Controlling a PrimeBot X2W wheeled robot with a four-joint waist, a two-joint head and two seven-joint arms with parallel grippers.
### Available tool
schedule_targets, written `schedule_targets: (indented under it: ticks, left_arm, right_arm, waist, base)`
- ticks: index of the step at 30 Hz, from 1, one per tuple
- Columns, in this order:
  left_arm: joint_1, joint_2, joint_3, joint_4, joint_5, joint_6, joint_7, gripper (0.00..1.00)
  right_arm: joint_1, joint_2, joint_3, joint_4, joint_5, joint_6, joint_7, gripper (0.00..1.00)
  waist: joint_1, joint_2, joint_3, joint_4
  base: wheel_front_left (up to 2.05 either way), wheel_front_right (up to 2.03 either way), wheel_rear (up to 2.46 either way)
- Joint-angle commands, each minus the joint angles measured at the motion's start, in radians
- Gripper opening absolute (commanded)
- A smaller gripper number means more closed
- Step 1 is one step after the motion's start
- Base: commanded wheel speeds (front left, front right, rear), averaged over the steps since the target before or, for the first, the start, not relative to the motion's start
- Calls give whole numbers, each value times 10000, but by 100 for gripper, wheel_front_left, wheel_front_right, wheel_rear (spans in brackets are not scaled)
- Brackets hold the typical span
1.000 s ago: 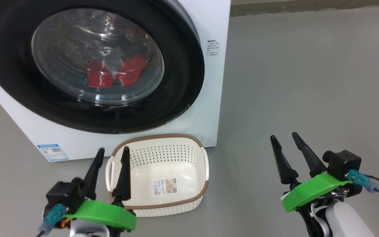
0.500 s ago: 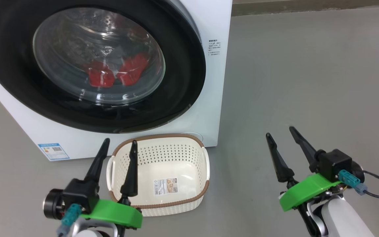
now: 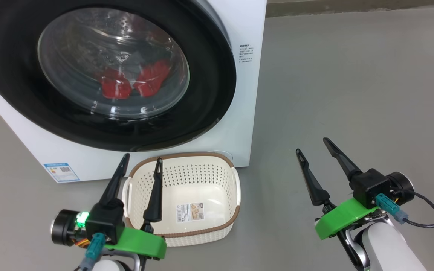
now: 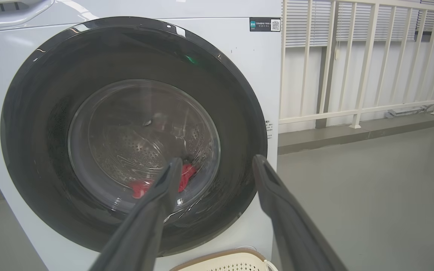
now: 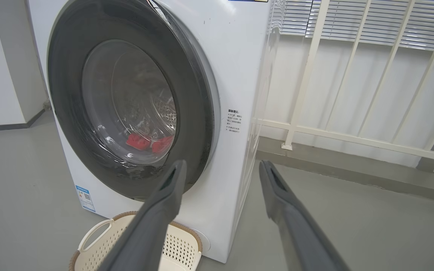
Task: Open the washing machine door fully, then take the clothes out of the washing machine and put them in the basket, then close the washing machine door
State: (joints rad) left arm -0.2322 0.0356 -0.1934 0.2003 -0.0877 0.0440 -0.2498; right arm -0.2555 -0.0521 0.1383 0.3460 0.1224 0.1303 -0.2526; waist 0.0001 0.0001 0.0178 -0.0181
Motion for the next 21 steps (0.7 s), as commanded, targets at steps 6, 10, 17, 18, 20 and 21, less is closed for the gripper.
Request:
schedule_targets:
  ticks: [6,10,17,18,20,21]
  left_arm:
    - [-442,147,252,-126,-12,107,-120,100]
    - [-471,147,242,-89,-47,96,-120,100]
    - [-540,147,154,-184,-122,84,-120,100]
    - [-555,147,149,-224,-177,97,-120,100]
    - [-587,147,138,-312,-279,119,-120,100]
    - [-614,147,134,-370,-321,126,-120,100]
  right_arm:
    - [-369,9,128,-326,-49,4,-91,100]
    - [-374,12,43,-342,-103,4,-91,100]
    - [-641,14,53,-216,160,4,-91,0]
    - [-719,15,22,-206,284,4,-91,0]
    - [-934,15,-68,-276,468,4,-91,0]
    - [-1044,-2,-101,-283,542,4,-91,0]
  waist:
    - [0,-1,85,46]
    - [0,-1,158,77]
    - [0,-1,423,199]
    - [0,-1,495,236]
    - [0,-1,690,316]
    - [0,-1,794,356]
  base:
    - [0,0,0]
    - [0,0,0]
    - [0,0,0]
    - [0,0,0]
    - [0,0,0]
    - [0,0,0]
